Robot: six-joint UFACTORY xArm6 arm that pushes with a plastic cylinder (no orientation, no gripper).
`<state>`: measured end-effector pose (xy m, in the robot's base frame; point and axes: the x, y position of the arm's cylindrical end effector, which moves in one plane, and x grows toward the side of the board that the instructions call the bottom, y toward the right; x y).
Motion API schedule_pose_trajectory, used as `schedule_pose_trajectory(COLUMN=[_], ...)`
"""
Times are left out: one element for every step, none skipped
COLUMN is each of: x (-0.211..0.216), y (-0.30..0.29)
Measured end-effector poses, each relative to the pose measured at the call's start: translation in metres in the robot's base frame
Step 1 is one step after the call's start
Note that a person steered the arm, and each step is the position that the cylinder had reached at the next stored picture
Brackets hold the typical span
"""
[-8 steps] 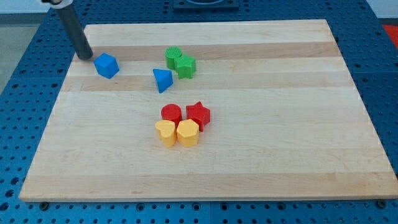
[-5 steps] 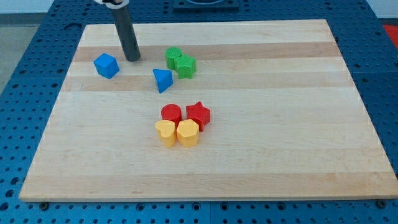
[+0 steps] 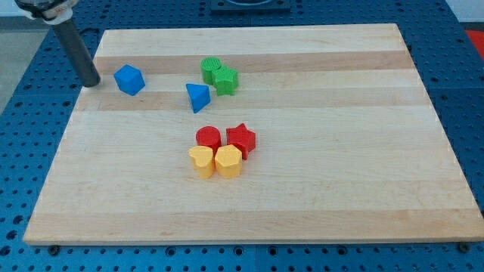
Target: Move the blue cube closer to the green circle
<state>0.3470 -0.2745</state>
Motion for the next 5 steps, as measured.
schedule_pose_trajectory(x=[0.007,0.007,0.009,0.004,-0.027], y=[0.053,0.114,0.117,0.075,0.068])
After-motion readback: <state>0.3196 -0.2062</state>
